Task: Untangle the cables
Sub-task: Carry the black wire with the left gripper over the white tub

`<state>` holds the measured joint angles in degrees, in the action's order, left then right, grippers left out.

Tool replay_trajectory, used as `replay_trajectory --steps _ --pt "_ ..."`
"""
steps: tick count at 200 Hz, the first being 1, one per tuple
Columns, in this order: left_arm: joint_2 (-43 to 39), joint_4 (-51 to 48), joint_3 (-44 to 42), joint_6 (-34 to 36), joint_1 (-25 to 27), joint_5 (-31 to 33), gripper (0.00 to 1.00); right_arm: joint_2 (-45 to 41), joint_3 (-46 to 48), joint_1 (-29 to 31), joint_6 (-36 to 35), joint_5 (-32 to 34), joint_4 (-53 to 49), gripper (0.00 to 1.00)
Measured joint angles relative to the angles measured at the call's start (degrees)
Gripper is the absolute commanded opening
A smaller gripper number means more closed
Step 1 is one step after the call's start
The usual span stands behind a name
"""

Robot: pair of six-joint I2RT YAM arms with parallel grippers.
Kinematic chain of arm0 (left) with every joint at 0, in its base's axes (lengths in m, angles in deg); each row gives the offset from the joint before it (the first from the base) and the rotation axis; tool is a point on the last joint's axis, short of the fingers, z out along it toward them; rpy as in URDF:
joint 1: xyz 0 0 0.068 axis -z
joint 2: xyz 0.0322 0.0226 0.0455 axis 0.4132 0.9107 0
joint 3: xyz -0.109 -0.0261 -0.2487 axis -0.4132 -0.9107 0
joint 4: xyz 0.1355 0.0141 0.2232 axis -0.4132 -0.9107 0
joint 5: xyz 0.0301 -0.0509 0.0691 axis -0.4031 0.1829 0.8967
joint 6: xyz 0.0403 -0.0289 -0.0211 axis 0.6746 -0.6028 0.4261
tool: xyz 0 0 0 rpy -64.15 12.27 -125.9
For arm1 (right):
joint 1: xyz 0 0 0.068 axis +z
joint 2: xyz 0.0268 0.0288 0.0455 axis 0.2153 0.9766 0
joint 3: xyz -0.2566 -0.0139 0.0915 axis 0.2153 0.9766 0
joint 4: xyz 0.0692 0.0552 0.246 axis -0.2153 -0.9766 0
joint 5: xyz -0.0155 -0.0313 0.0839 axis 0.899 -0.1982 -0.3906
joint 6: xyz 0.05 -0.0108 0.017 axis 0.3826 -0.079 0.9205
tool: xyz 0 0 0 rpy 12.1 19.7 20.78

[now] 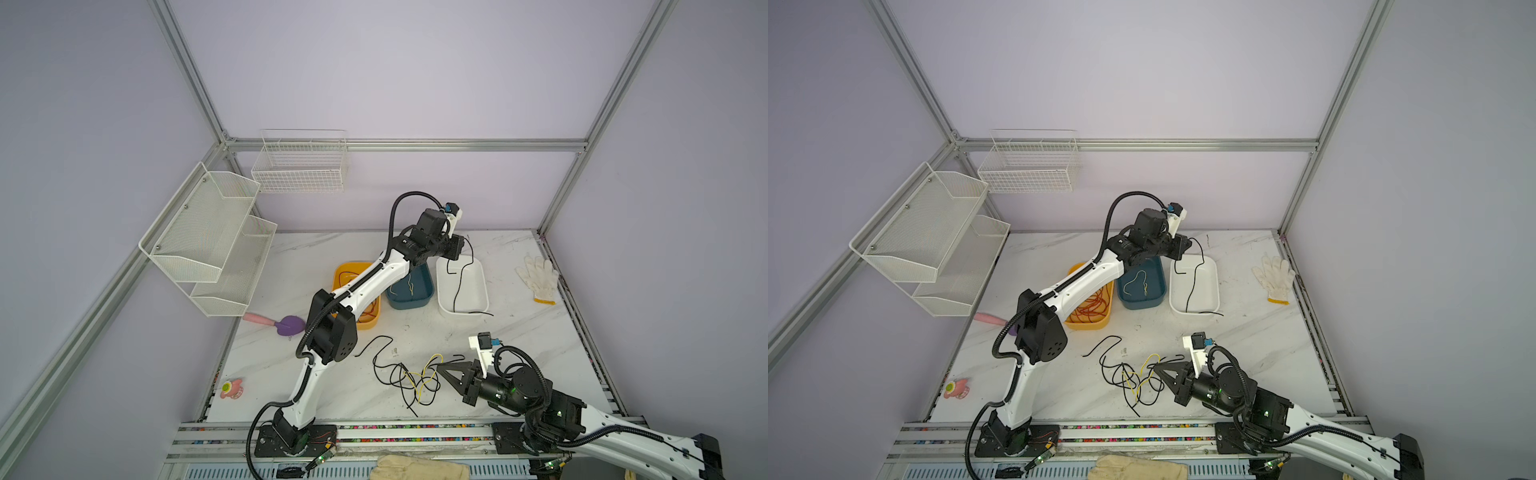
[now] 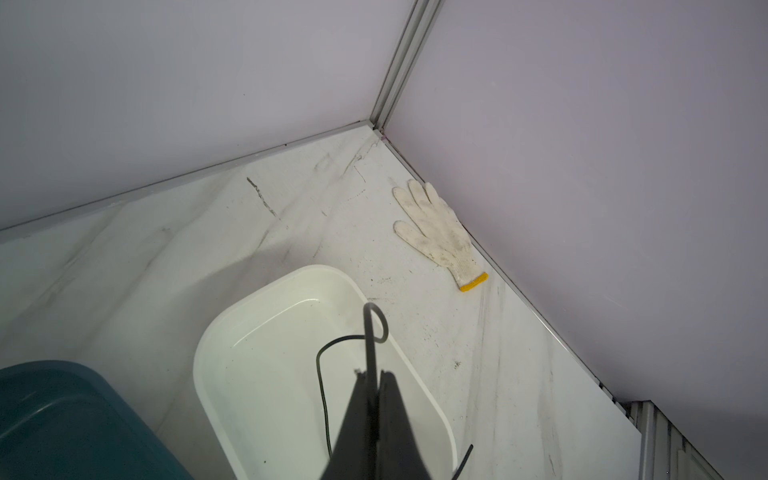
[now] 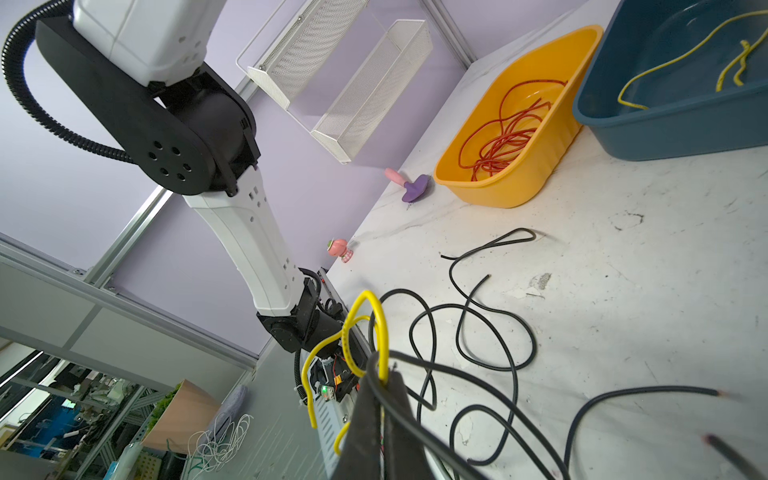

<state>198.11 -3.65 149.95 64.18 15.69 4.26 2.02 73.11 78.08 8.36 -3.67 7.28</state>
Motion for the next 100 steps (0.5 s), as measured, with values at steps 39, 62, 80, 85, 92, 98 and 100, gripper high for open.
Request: replay_trajectory --steps 39,62,80,85,92,98,100 --pt "0.00 -1.99 7.85 1.66 -1.31 1.81 0.00 0.26 0.00 0.00 0.13 -0.02 0.07 0.00" --pt "-0.11 -0.66 9.60 2.05 -1.95 2.12 0.00 0.81 0.00 0.00 0.15 0.00 0.09 0.00" --pt "0.09 -0.81 9.64 2.16 -1.92 2.14 0.00 1.55 0.00 0.00 0.15 -0.02 0.20 0.00" --pt "0.20 -0.90 9.64 2.45 -1.81 2.32 0.00 1.77 0.00 0.00 0.13 -0.04 0.24 0.00" --pt "0.37 -0.90 9.62 2.82 -1.66 2.64 0.00 2.08 0.00 0.00 0.13 -0.07 0.35 0.00" --pt "0.52 -0.92 9.62 2.99 -1.51 2.80 0.00 2.34 0.00 0.00 0.15 -0.13 0.46 0.00" --pt "0.59 -0.90 9.62 3.13 -1.44 2.91 0.00 2.38 0.00 0.00 0.15 -0.13 0.50 0.00"
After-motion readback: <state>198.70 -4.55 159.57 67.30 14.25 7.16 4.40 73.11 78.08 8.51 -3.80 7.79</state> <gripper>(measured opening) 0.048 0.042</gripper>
